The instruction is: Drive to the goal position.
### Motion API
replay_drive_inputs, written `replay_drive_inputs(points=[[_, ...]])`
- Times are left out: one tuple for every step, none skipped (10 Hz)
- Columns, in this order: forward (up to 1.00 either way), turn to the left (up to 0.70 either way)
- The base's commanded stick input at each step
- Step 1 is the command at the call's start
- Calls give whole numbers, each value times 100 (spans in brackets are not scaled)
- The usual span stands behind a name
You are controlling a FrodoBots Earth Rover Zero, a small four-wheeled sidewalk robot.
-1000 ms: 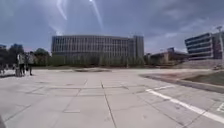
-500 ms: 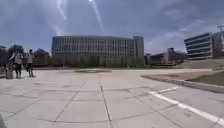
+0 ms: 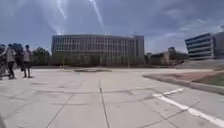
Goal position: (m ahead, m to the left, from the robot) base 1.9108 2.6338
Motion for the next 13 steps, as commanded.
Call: replay_drive_inputs(points=[[50,0],[50,0],[50,0],[50,0],[50,0],[50,0],[50,0],[50,0],[50,0],[50,0],[50,0],[50,0],[50,0]])
